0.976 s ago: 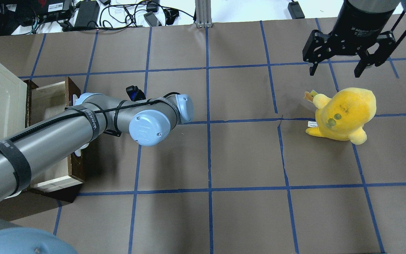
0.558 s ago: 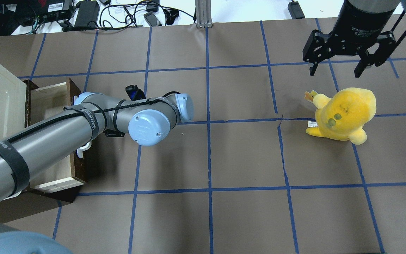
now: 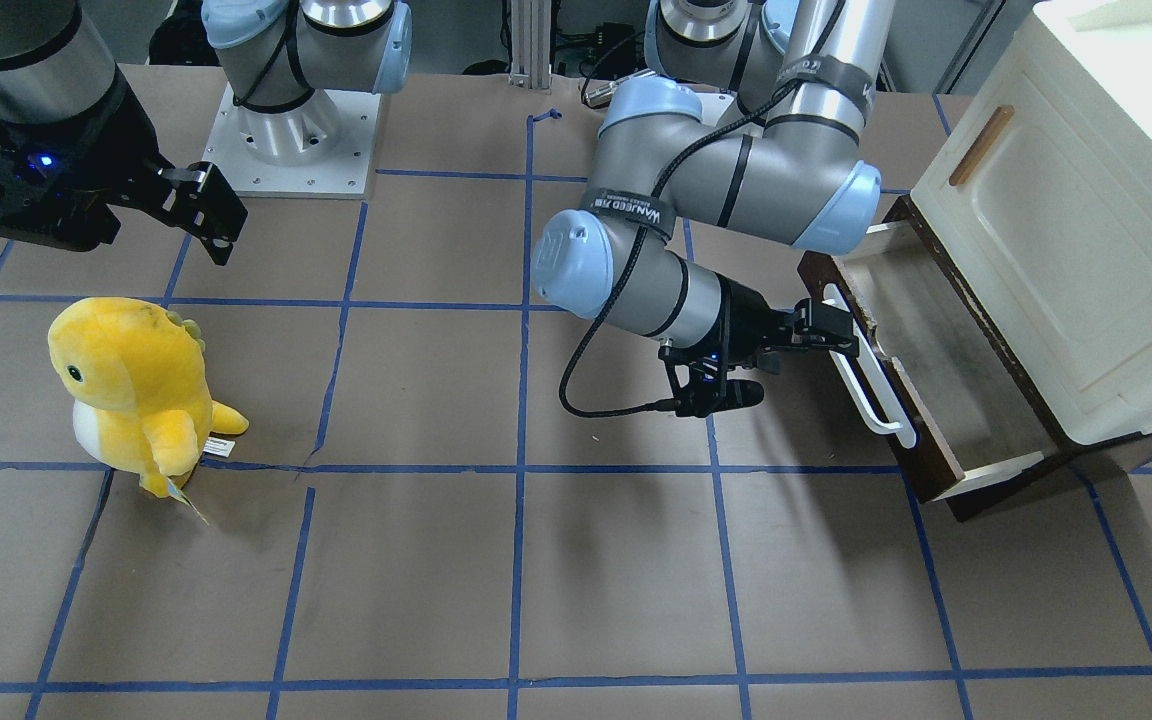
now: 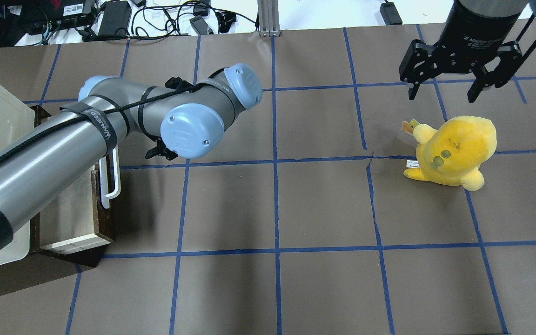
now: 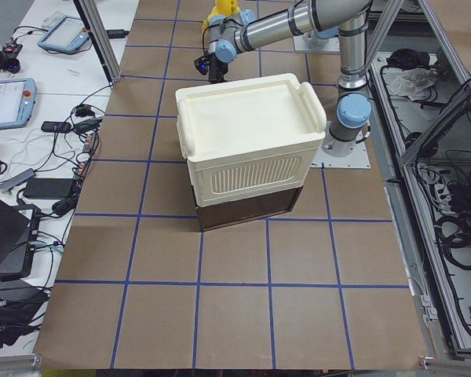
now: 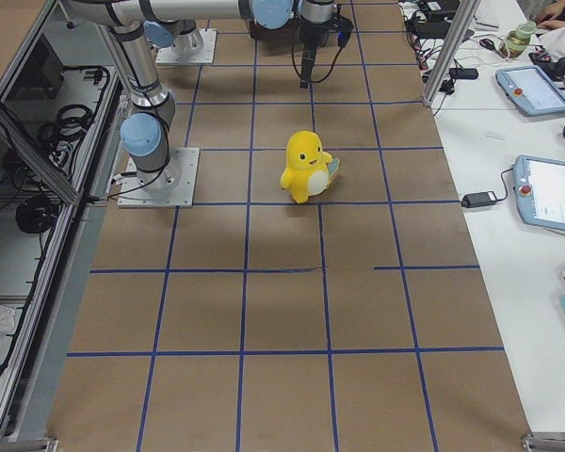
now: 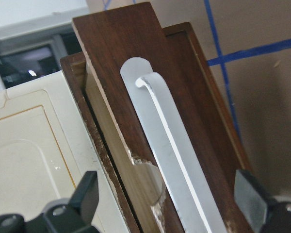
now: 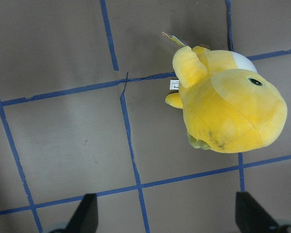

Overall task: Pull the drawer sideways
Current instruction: 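Open the left gripper and lift it away from the handle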

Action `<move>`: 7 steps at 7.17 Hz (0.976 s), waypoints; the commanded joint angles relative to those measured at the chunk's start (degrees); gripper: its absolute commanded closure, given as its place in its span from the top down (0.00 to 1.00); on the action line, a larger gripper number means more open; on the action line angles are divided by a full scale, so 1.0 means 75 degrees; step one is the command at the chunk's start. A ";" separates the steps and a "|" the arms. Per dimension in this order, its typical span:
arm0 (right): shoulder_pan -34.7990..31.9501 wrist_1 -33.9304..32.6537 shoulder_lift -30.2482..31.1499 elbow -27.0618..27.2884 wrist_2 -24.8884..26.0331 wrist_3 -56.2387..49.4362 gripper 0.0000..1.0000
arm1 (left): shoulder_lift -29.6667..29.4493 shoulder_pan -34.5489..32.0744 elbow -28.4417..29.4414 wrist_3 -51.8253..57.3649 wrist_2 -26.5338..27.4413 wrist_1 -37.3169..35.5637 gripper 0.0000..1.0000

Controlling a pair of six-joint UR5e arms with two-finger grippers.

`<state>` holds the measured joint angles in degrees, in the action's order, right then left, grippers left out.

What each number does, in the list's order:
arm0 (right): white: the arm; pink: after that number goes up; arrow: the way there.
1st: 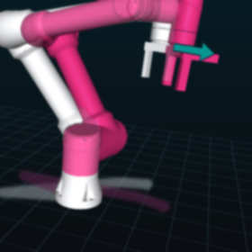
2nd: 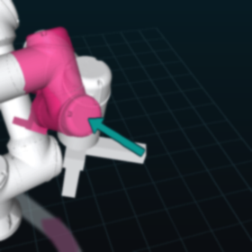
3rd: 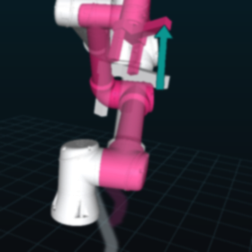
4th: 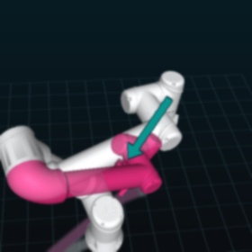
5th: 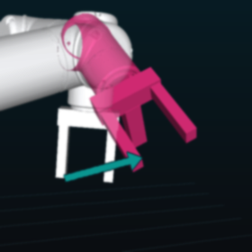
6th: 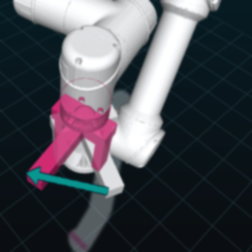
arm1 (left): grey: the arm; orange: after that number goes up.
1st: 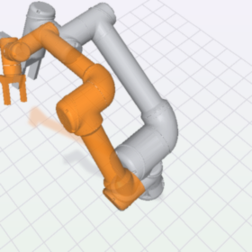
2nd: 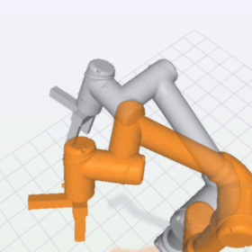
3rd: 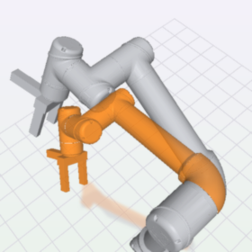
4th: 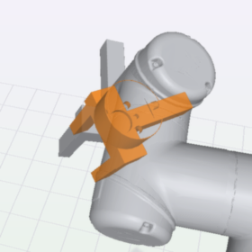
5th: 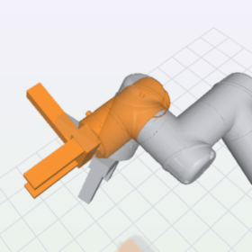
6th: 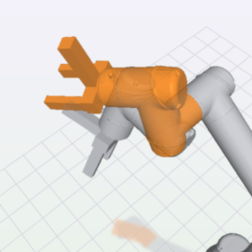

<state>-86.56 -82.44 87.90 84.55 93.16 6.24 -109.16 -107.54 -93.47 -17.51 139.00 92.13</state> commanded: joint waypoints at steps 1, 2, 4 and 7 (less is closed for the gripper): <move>0.0010 0.0000 -0.0001 0.0000 0.0000 0.0000 1.00 | 0.0851 0.0076 0.0801 0.0587 -0.1873 0.0208 1.00; 0.0010 0.0000 -0.0001 0.0000 0.0000 0.0000 1.00 | 0.1308 0.0262 0.0896 0.0809 -0.2809 0.0231 1.00; 0.0010 0.0012 -0.0001 0.0000 0.0000 0.0000 1.00 | 0.2188 0.0975 0.0862 0.0974 -0.4673 0.0500 1.00; -0.0002 0.0000 -0.0001 0.0000 0.0000 0.0000 1.00 | 0.2613 0.1997 0.0827 0.2014 -0.6261 0.0513 1.00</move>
<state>-86.56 -82.40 87.89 84.55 93.16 6.24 -90.60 -94.96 -87.09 -6.02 95.77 95.88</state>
